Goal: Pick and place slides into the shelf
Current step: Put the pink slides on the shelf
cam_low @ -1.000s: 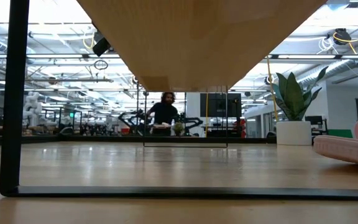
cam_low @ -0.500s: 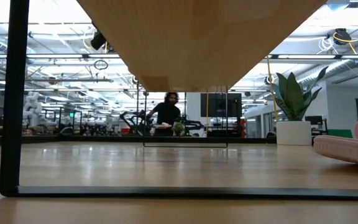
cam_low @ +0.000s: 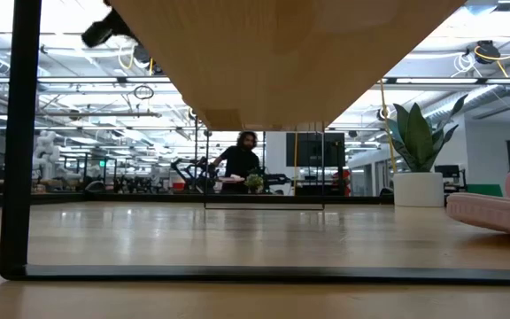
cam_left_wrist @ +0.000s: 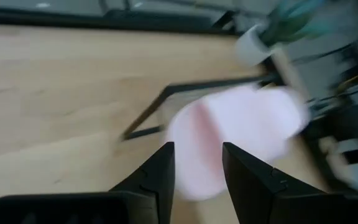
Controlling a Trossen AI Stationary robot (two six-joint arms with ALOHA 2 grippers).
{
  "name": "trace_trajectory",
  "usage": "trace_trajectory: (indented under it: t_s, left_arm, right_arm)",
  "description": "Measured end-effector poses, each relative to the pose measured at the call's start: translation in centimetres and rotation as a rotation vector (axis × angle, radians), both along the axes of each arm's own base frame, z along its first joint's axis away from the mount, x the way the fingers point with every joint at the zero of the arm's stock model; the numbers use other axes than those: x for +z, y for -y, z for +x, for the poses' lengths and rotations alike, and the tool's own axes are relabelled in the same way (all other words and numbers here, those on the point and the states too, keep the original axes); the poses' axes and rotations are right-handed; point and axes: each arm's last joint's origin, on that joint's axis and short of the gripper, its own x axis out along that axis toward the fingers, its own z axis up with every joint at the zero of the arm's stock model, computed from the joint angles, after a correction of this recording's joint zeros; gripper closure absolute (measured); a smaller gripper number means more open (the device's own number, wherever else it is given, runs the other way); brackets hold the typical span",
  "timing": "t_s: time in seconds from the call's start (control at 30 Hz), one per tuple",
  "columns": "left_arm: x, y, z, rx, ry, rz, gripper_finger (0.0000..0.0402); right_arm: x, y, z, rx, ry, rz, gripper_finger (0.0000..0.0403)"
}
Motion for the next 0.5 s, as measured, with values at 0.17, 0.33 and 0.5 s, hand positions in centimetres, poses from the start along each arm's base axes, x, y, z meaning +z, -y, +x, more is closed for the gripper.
trace_trajectory:
  t_s: [0.17, 0.33, 0.5]
  left_arm:
    - [0.9, 0.2, -3.0, -0.008, -0.04, -0.015, 0.0272]
    - [1.0, 0.6, -5.1, -0.019, -0.095, -0.024, 0.0272]
    - [0.7, 0.8, -6.1, -0.052, -0.185, 0.002, 0.0272]
  right_arm:
    - [-1.4, -1.1, 0.7, 0.086, -0.103, 0.07, 0.0277]
    - [-2.5, -3.2, 0.8, -0.028, -0.204, 0.17, 0.0277]
    - [-2.8, -6.6, 0.0, -0.111, -0.173, 0.329, 0.0277]
